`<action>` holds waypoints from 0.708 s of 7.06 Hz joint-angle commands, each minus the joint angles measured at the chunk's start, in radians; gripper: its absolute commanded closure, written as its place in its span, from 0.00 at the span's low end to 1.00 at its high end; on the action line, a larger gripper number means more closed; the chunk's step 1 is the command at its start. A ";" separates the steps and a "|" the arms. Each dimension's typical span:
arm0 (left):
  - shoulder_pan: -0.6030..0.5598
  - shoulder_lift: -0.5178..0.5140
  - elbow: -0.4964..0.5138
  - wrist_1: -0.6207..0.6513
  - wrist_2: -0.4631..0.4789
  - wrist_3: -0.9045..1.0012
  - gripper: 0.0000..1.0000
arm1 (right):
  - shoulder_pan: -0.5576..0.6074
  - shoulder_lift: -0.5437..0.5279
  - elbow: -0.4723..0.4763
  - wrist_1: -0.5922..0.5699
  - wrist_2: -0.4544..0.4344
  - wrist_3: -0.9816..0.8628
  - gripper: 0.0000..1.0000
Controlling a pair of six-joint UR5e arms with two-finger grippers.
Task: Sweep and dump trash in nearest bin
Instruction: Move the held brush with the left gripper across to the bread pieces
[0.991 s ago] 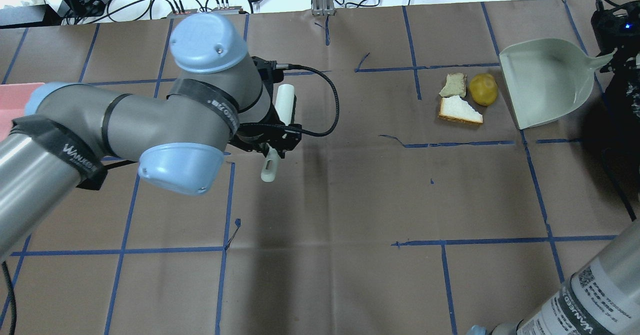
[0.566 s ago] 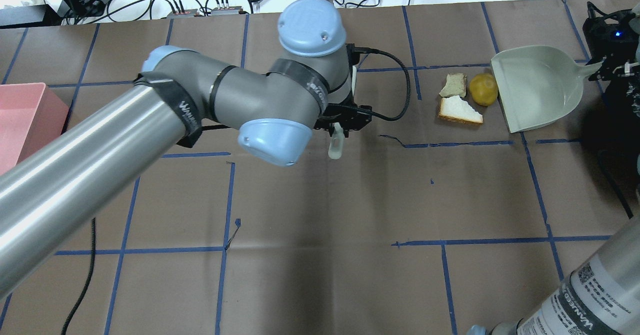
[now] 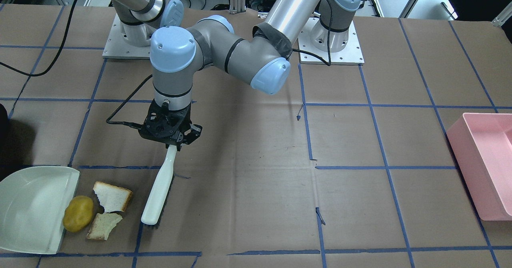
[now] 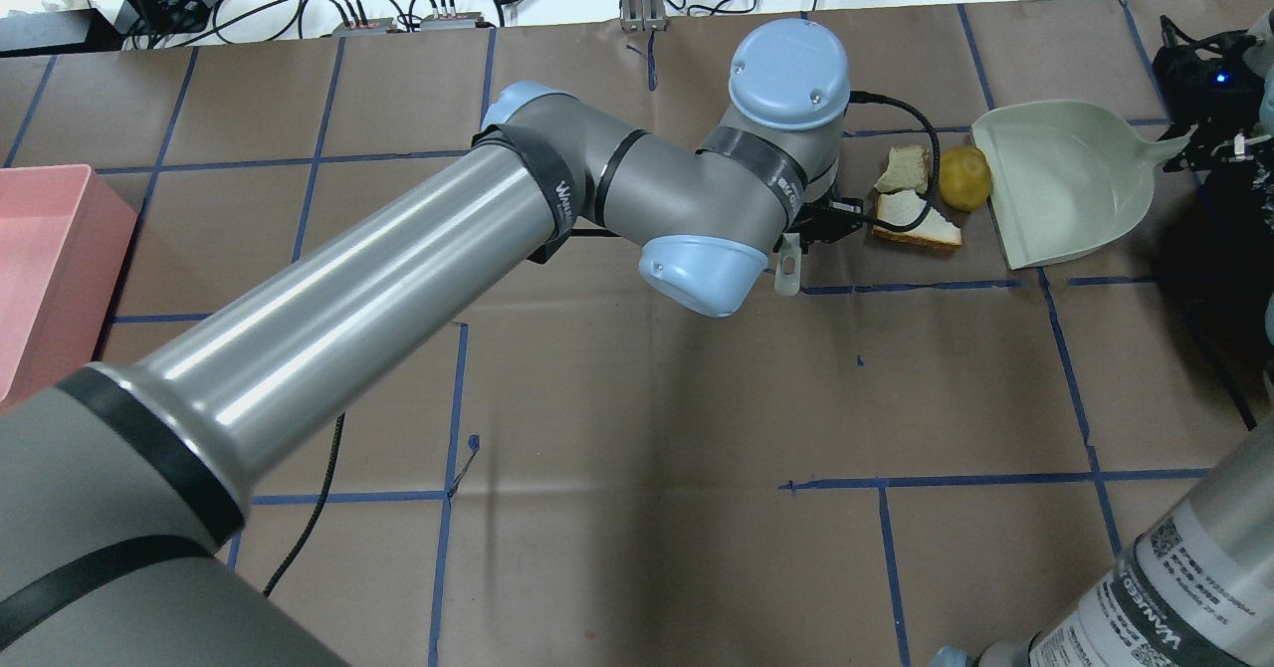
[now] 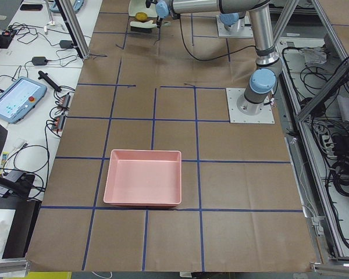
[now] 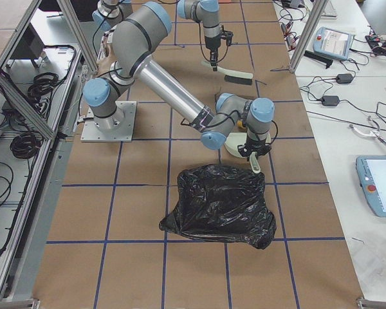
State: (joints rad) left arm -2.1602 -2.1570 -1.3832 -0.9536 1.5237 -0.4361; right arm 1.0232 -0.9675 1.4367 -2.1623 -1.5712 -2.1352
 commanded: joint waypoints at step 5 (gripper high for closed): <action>-0.070 -0.191 0.236 -0.112 0.015 -0.081 1.00 | 0.001 -0.003 -0.001 0.001 -0.001 0.003 1.00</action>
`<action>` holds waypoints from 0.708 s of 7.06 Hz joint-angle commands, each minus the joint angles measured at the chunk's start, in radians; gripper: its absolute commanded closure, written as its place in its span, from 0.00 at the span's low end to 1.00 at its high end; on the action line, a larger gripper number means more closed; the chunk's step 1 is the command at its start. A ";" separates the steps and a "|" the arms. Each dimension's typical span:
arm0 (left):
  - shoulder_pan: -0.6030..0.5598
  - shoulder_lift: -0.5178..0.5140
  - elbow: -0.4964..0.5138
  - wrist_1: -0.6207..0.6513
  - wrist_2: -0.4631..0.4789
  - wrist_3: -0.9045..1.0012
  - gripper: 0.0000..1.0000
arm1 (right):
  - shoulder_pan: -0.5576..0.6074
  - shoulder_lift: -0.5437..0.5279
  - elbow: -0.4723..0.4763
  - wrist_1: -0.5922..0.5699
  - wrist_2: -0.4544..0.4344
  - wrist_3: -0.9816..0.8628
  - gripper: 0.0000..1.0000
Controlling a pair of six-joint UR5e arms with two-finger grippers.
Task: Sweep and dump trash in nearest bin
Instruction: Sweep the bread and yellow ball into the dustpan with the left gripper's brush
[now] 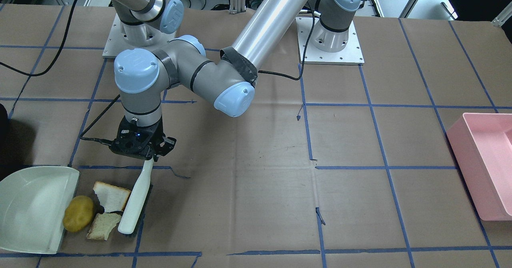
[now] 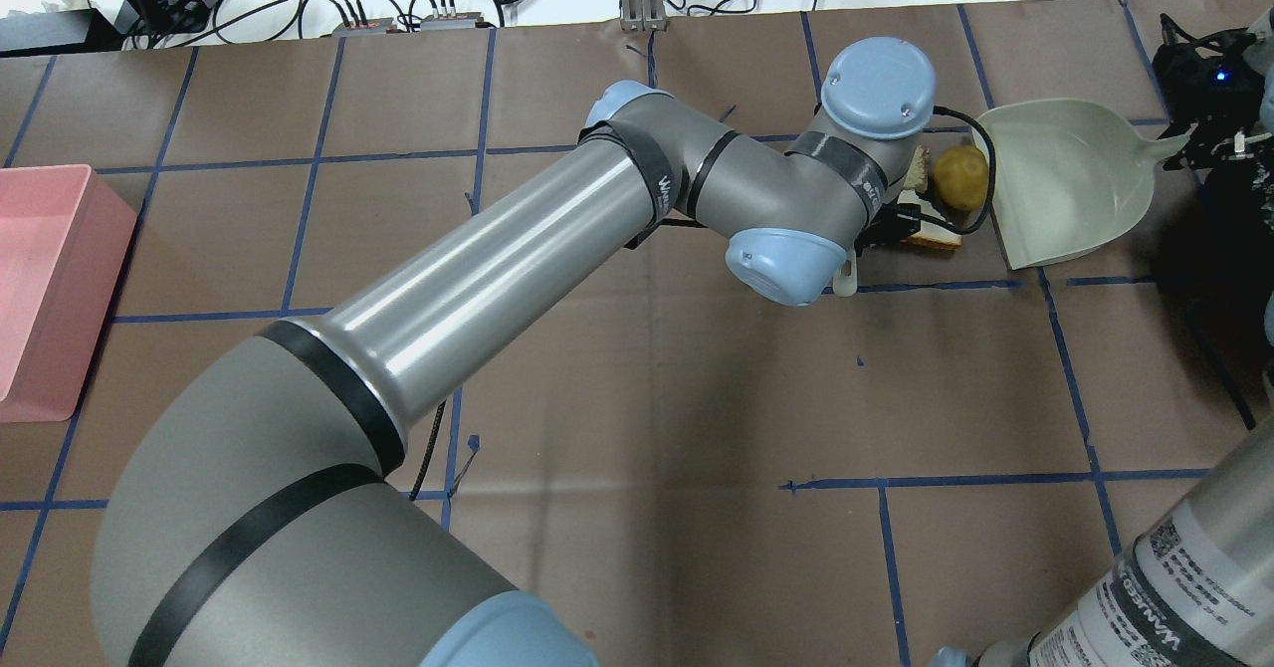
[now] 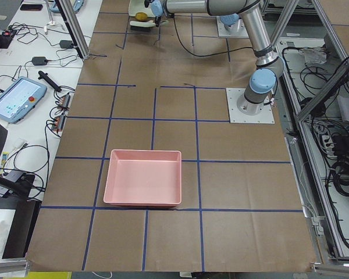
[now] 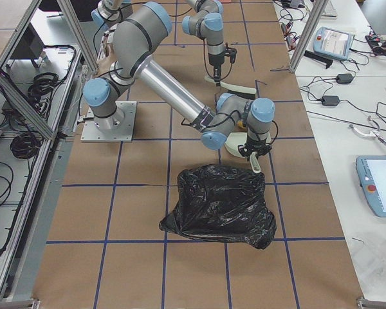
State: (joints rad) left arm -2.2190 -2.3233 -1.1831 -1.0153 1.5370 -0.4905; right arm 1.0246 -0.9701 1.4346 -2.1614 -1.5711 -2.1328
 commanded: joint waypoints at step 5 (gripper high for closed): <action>-0.045 -0.096 0.120 -0.054 0.054 -0.104 1.00 | 0.005 -0.004 0.001 0.000 -0.007 0.013 1.00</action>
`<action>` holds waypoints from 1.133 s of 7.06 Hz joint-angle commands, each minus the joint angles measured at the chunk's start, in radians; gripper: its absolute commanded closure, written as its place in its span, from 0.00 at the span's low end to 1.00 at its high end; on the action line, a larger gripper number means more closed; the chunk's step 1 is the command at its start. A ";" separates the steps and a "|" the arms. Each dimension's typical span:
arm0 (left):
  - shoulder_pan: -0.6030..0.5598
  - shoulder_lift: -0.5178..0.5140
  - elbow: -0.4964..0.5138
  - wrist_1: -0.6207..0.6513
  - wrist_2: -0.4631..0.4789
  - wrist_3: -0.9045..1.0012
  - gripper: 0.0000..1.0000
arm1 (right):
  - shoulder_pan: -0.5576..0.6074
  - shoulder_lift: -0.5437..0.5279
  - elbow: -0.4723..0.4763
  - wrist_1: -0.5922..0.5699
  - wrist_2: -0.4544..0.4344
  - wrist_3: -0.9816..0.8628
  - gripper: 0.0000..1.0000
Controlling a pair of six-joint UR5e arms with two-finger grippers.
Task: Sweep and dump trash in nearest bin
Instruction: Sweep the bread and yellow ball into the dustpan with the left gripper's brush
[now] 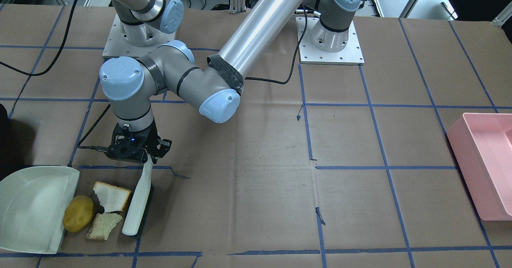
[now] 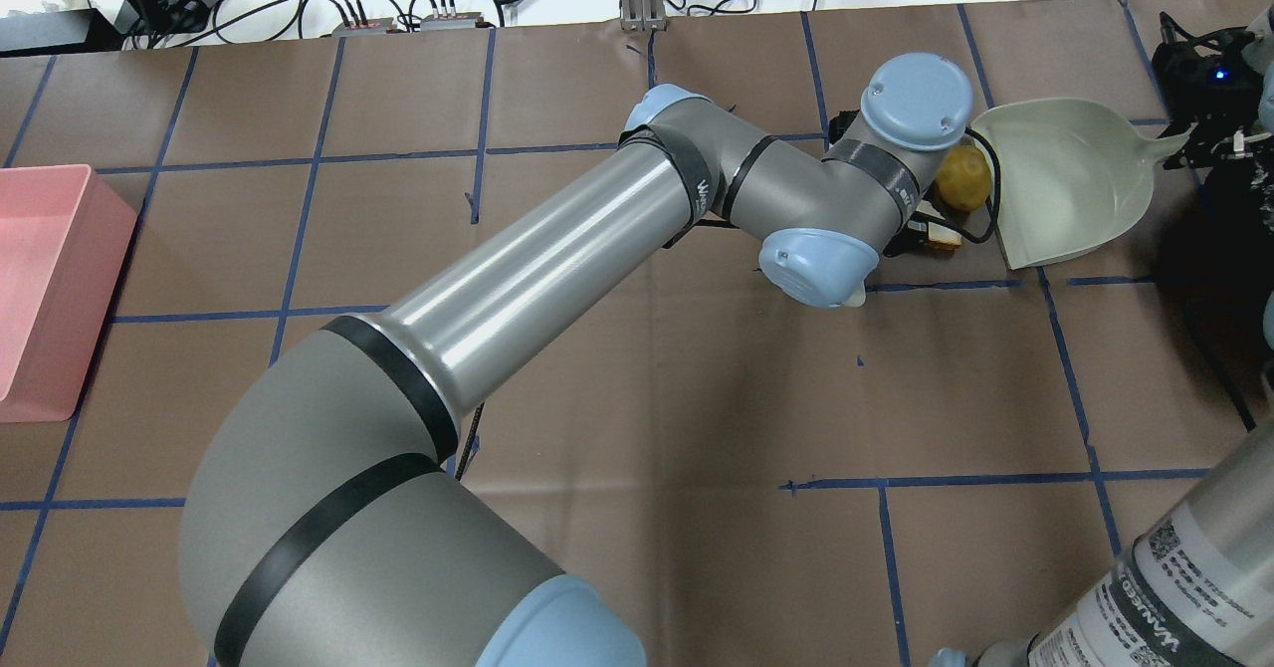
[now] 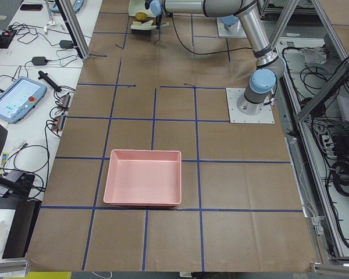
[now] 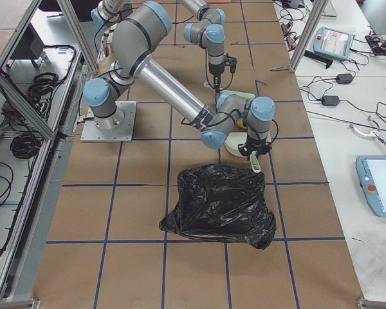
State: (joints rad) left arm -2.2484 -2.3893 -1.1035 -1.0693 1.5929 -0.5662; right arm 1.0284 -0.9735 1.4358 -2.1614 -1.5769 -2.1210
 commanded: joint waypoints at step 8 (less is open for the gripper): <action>-0.120 -0.175 0.273 0.017 -0.192 -0.253 1.00 | 0.004 -0.002 0.005 0.000 -0.006 0.003 1.00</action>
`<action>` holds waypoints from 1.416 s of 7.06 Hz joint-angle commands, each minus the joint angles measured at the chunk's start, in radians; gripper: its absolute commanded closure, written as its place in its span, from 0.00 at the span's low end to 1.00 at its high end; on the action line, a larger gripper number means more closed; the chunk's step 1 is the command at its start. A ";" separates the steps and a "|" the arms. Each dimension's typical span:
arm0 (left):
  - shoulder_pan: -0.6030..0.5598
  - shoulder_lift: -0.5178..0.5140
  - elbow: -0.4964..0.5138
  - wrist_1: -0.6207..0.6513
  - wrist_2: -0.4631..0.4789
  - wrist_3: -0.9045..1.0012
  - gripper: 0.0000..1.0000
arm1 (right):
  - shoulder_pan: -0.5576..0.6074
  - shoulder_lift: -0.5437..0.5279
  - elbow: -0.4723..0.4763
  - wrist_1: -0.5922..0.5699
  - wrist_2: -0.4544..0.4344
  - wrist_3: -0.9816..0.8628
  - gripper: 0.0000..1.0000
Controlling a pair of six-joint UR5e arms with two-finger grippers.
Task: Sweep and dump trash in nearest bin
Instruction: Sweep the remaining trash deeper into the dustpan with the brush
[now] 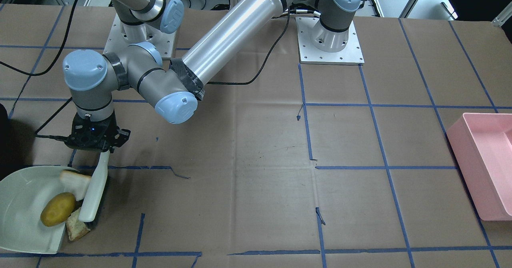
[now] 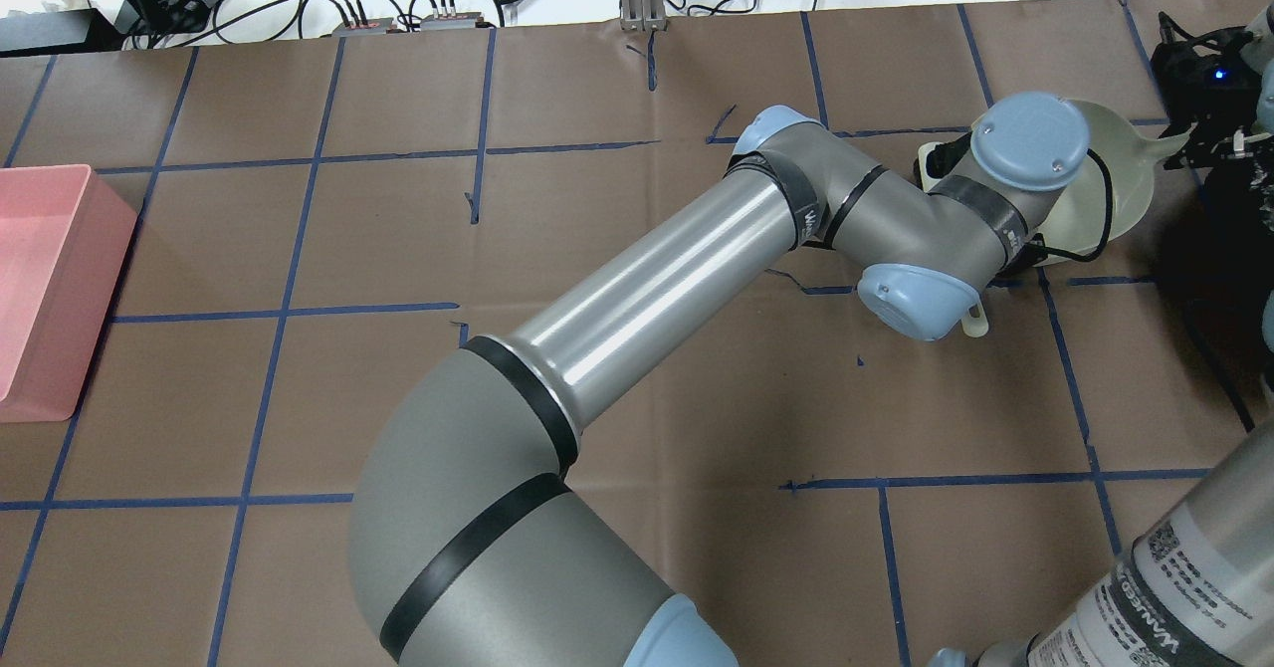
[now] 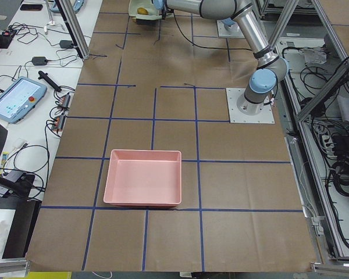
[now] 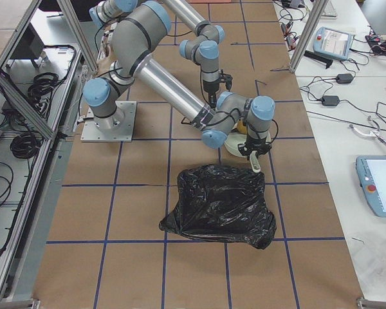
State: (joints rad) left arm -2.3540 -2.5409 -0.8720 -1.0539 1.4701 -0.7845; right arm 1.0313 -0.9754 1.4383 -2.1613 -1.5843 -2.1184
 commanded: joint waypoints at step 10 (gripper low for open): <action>-0.027 -0.027 0.107 0.014 -0.097 -0.084 1.00 | 0.016 -0.002 0.007 0.015 0.017 0.029 1.00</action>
State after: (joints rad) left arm -2.3818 -2.5968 -0.7223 -1.0239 1.3065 -0.8692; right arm 1.0472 -0.9771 1.4447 -2.1472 -1.5679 -2.0895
